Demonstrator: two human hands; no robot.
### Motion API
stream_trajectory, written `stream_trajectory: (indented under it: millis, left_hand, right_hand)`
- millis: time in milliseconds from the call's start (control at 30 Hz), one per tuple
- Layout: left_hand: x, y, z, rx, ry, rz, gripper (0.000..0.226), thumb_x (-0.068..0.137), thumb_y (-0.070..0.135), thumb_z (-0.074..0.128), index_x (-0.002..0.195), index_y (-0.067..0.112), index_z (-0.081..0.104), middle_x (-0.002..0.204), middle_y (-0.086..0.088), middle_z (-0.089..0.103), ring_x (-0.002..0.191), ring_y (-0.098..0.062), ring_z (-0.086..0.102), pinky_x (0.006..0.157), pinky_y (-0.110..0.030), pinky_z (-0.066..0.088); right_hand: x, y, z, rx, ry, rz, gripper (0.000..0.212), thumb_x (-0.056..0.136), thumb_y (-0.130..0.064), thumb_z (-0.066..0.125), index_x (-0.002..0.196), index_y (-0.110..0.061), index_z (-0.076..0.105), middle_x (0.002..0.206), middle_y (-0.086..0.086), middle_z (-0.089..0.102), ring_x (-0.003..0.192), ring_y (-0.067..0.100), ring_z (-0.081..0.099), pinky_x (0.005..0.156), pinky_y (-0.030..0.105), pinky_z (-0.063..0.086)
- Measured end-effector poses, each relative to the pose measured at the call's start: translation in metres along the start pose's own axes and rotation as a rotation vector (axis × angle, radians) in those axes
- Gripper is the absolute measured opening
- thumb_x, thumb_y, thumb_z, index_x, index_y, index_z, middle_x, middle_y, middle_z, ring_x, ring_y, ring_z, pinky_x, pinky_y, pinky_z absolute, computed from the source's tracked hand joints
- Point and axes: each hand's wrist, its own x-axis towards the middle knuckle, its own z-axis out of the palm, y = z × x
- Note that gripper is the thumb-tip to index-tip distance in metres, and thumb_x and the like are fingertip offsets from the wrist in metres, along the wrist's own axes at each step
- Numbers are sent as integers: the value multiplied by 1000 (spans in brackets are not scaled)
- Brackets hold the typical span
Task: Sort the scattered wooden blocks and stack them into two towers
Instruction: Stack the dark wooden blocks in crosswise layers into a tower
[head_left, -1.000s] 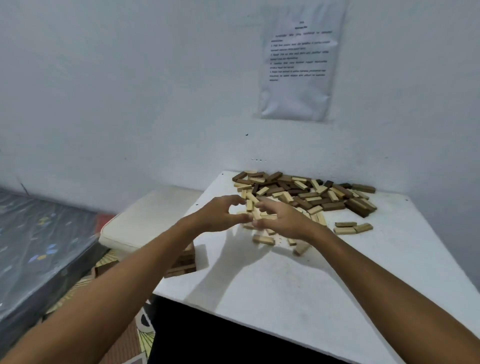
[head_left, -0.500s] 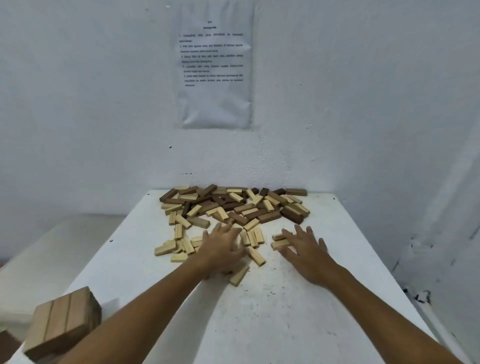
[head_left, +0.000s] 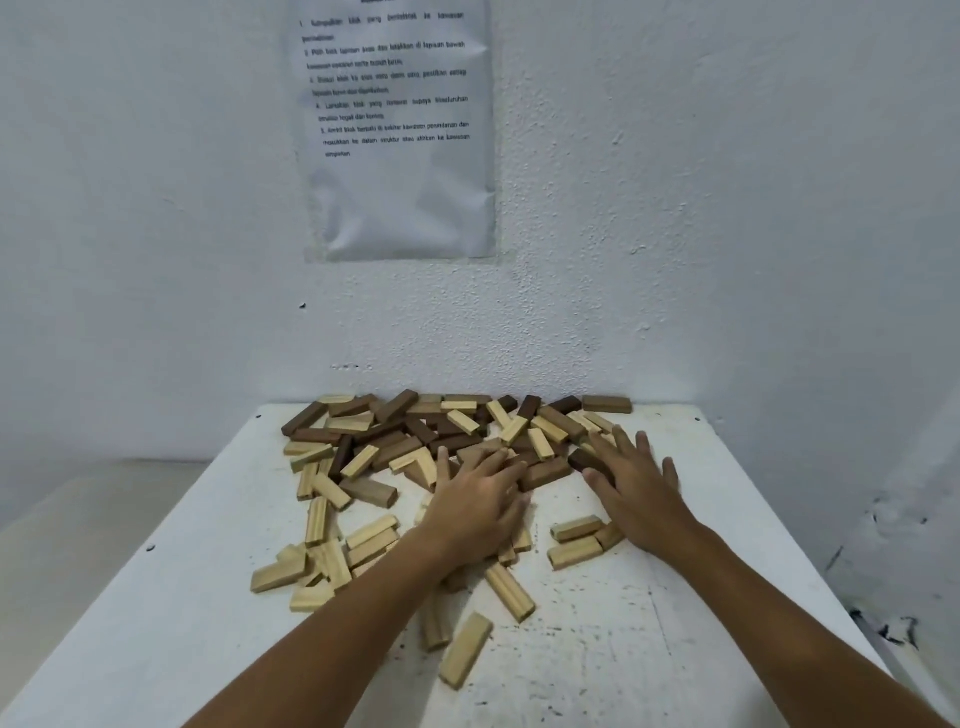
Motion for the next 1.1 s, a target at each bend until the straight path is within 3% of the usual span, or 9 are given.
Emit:
stream_trajectory:
  millis: [167, 333, 467, 600, 667, 767, 800, 967, 1100]
  left_hand:
    - [9, 9, 8, -37, 82, -29, 42, 100, 45, 39, 138, 32, 50, 151, 5, 39, 144, -15, 19, 117, -55, 8]
    - [14, 11, 10, -95, 265, -67, 22, 91, 42, 58, 104, 29, 70, 116, 10, 64, 118, -14, 47, 97, -38, 31]
    - [17, 13, 9, -210, 318, -67, 10, 76, 30, 67, 83, 24, 71, 85, 8, 64, 92, -17, 56, 84, -42, 46]
    - [11, 16, 7, -331, 336, -74, 28, 65, 34, 66, 90, 22, 66, 87, 12, 57, 87, -13, 54, 79, -44, 49]
    - [7, 16, 7, -345, 363, -66, 32, 65, 35, 67, 93, 21, 66, 89, 13, 57, 90, -11, 53, 82, -41, 49]
    - [0, 14, 7, -391, 413, -66, 34, 68, 31, 73, 100, 19, 66, 96, 15, 58, 95, -4, 49, 87, -28, 45]
    - [-2, 14, 5, -427, 428, -67, 34, 70, 27, 75, 102, 19, 66, 96, 16, 58, 94, -1, 48, 85, -20, 43]
    - [-11, 16, -4, -649, 470, -89, 36, 69, 23, 75, 102, 29, 61, 100, 10, 63, 94, 2, 59, 81, -13, 50]
    - [-18, 21, -5, -690, 478, -101, 36, 70, 21, 73, 105, 19, 70, 101, 8, 64, 95, 6, 57, 77, -7, 47]
  right_hand:
    - [10, 6, 7, 24, 0, -9, 49, 103, -37, 32, 151, -27, 28, 160, -1, 22, 149, 26, 4, 116, 56, 7]
    - [10, 3, 3, 156, 41, -67, 43, 98, -30, 51, 140, -24, 48, 154, 0, 34, 148, 27, 11, 116, 53, 8]
    - [12, 5, 1, 354, 190, -69, 19, 85, -20, 68, 104, -22, 71, 117, 1, 61, 121, 27, 47, 100, 47, 38]
    - [14, 4, -2, 259, 187, -24, 16, 89, -18, 65, 100, -24, 74, 106, -4, 67, 108, 21, 51, 91, 38, 35]
    - [17, 3, -1, 356, 194, -51, 15, 86, -13, 68, 97, -19, 76, 101, -3, 71, 101, 19, 60, 90, 36, 44]
    - [19, -1, -3, 598, 223, -76, 17, 86, -5, 67, 98, -13, 75, 94, -2, 71, 92, 13, 65, 75, 6, 44]
    - [19, -1, -5, 642, 263, -67, 17, 88, -3, 66, 98, -12, 75, 93, -1, 71, 90, 12, 64, 72, 6, 44]
    - [22, 15, -5, 378, 244, -51, 21, 87, -6, 63, 101, -14, 76, 98, 5, 72, 95, 24, 63, 81, 38, 53]
    - [19, 19, -10, 277, 209, -40, 18, 87, -9, 64, 98, -16, 77, 99, 2, 74, 95, 23, 64, 81, 38, 53]
